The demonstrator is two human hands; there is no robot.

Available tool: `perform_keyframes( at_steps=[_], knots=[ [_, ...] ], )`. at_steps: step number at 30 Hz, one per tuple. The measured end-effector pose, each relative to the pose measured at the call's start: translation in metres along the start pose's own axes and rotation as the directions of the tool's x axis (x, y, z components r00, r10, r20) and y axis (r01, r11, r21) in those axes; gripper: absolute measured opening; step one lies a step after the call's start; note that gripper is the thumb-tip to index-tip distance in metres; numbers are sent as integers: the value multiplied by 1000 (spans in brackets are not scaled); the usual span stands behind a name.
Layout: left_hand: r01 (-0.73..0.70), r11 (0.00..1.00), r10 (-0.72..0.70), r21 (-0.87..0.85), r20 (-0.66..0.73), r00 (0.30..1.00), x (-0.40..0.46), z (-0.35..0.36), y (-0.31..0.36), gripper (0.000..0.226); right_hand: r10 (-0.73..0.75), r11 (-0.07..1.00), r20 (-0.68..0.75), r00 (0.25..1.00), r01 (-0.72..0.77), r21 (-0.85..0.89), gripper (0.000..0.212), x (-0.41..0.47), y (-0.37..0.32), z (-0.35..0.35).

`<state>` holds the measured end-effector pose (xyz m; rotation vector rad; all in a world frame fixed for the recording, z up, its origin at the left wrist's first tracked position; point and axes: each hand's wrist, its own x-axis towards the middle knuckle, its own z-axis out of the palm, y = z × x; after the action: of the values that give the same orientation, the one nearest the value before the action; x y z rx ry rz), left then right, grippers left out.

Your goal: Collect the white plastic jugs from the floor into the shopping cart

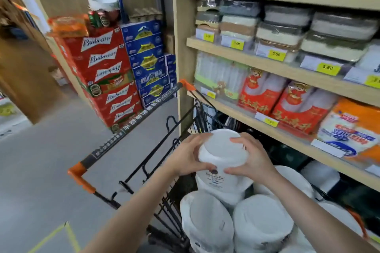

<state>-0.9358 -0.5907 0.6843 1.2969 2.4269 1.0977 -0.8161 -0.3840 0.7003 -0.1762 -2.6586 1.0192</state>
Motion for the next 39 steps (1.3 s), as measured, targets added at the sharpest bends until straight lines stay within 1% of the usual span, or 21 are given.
perform_keyframes(
  at_steps=[2, 4, 6, 8, 9, 11, 13, 15, 16, 18, 23, 26, 29, 31, 33, 36, 39],
  knots=[
    [15, 999, -13, 46, -42, 999, 30, -9, -11, 86, 35, 997, -45, 998, -38, -63, 82, 22, 10, -2],
    [60, 986, -46, 156, -89, 995, 52, -14, -29, 83, 72, 993, -81, 994, -79, -84, 79, 43, 23, -4],
    [80, 964, -62, 254, -78, 995, 67, -12, -52, 85, 102, 988, -108, 989, -113, -102, 79, 64, 34, -3],
    [44, 928, -39, 371, -20, 999, 75, -3, -69, 85, 137, 981, -122, 983, -152, -119, 78, 82, 44, 2],
    [25, 900, -33, 434, 10, 999, 77, 1, -75, 81, 158, 977, -126, 979, -173, -122, 78, 90, 49, 6],
    [0, 850, -31, 527, 51, 998, 79, 9, -85, 63, 170, 974, -132, 977, -188, -131, 78, 103, 59, 15],
    [-27, 825, -3, 564, 51, 999, 80, 17, -99, 52, 194, 970, -123, 973, -210, -127, 78, 110, 69, 22],
    [5, 885, -15, 467, 17, 1000, 81, 18, -110, 50, 218, 965, -107, 970, -230, -126, 79, 113, 75, 25],
    [42, 917, -48, 396, 6, 999, 83, 17, -112, 50, 230, 962, -92, 969, -240, -132, 79, 114, 75, 25],
    [84, 932, -89, 352, -1, 996, 85, 17, -114, 52, 255, 953, -56, 965, -261, -152, 81, 113, 74, 23],
    [79, 902, -112, 424, 53, 992, 85, 19, -114, 63, 311, 927, 23, 950, -298, -229, 89, 113, 66, 20],
    [50, 866, -107, 497, 86, 990, 84, 14, -108, 60, 362, 891, 109, 926, -309, -334, 95, 114, 60, 15],
    [34, 819, -116, 572, 108, 987, 82, 10, -100, 54, 422, 852, 202, 884, -312, -420, 100, 113, 49, 4],
    [-3, 812, -84, 584, 123, 989, 81, 8, -92, 50, 447, 828, 239, 862, -298, -475, 100, 109, 40, -6],
    [-53, 851, -60, 522, 198, 978, 82, 6, -82, 49, 451, 815, 247, 858, -283, -506, 96, 100, 30, -16],
    [-124, 887, 42, 444, 191, 981, 88, 0, -66, 51, 460, 824, 225, 859, -319, -468, 86, 72, 13, -29],
    [-218, 911, 139, 351, 237, 962, 95, 0, -42, 44, 494, 826, 154, 856, -406, -392, 76, 31, -3, -41]
  ],
)
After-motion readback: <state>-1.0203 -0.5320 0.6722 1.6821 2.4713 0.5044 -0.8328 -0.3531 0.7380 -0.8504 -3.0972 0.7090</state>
